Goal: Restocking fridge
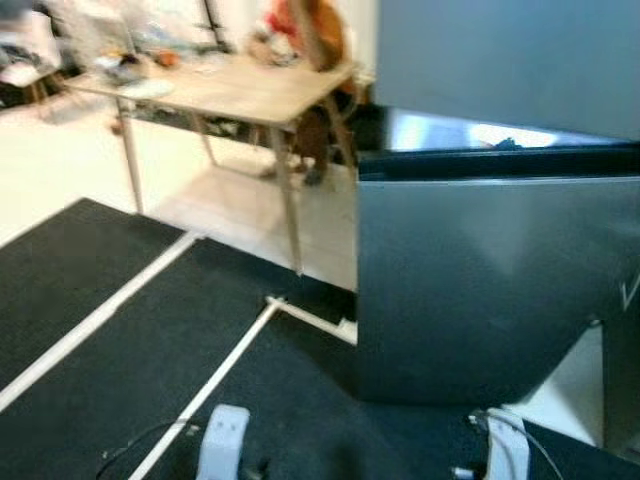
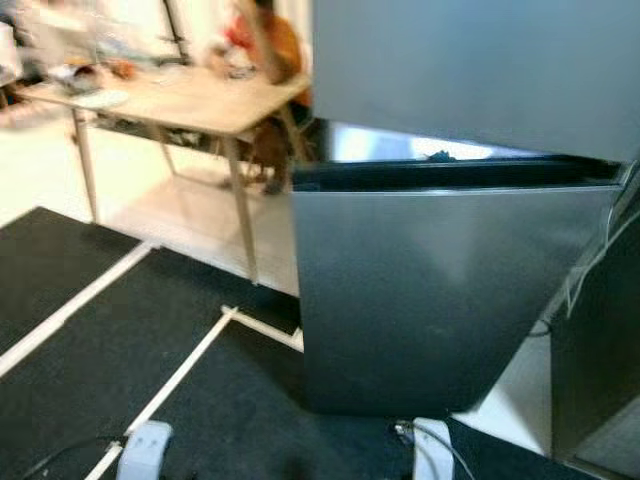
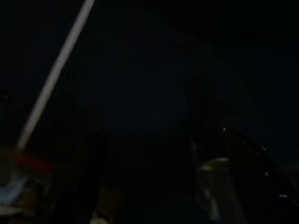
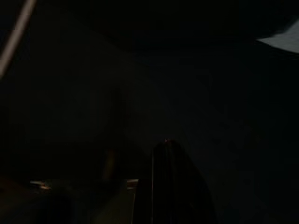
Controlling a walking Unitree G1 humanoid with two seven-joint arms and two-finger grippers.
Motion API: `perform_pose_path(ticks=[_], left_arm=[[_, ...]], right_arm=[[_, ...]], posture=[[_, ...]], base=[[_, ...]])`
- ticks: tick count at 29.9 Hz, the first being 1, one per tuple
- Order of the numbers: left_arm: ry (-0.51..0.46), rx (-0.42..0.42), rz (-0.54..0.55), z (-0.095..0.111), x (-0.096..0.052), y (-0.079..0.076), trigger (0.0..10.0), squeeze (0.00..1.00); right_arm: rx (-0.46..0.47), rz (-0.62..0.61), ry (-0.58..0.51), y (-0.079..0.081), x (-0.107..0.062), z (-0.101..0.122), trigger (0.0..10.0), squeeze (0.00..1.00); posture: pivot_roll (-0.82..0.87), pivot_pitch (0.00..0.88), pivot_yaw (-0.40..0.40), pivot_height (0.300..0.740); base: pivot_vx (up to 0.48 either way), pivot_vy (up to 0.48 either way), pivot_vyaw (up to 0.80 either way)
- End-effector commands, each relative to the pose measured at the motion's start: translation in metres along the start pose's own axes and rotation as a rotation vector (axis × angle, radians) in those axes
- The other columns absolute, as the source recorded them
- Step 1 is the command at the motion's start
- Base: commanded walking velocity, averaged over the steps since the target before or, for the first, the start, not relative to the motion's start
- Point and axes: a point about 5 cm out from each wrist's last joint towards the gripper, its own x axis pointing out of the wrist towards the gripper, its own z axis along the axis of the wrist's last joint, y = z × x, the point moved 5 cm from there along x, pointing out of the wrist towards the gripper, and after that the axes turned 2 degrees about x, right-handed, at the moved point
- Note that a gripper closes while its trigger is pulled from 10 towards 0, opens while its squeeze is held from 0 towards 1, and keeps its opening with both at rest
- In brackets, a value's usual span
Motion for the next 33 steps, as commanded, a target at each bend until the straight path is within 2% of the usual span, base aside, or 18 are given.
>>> perform_pose_path(ticks=[1, 8, 18, 33], left_arm=[[-0.03, 0.015, -0.01, 0.01, 0.003, -0.002, 10.0, 0.0], [-0.054, 0.003, -0.001, 0.023, 0.007, -0.002, 10.0, 0.0], [-0.051, 0.003, -0.008, 0.024, 0.007, -0.003, 10.0, 0.0], [-0.043, -0.001, -0.013, 0.022, 0.006, 0.001, 10.0, 0.0]], right_arm=[[0.019, -0.014, 0.01, -0.002, -0.001, -0.005, 10.0, 0.0], [0.019, -0.018, 0.003, -0.002, 0.0, -0.004, 10.0, 0.0], [0.037, -0.019, -0.013, 0.001, 0.0, -0.002, 10.0, 0.0], [0.081, -0.051, -0.022, -0.006, -0.001, -0.003, 10.0, 0.0]], posture=[[0.0, 0.073, 0.001, 0.74], [0.0, 0.072, 0.001, 0.74], [0.0, 0.069, 0.007, 0.74], [0.0, 0.068, 0.017, 0.74]], base=[[0.0, 0.0, 0.0], [0.334, 0.0, 0.0], [0.331, 0.0, 0.0], [0.324, 0.0, -0.05]])
